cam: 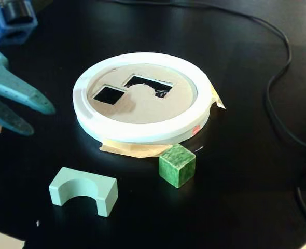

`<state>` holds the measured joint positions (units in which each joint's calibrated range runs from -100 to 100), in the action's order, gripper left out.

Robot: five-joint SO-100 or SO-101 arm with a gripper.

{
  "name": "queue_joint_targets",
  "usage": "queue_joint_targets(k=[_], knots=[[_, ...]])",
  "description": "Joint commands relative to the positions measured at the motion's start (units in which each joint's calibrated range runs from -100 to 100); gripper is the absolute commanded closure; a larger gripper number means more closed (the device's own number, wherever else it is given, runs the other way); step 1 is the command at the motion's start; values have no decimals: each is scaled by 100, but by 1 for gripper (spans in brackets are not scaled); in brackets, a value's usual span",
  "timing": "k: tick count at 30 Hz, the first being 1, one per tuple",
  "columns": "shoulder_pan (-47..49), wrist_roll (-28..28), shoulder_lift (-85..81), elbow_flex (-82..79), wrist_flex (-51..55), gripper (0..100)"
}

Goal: Pick up the U shape block and drop it in corresponding U shaped hole

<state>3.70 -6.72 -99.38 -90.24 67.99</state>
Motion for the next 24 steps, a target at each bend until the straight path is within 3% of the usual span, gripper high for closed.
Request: queue_joint_targets(k=[1,24], knots=[[105,20,-62,17,-121,27],[-58,15,-62,8,-121,27]])
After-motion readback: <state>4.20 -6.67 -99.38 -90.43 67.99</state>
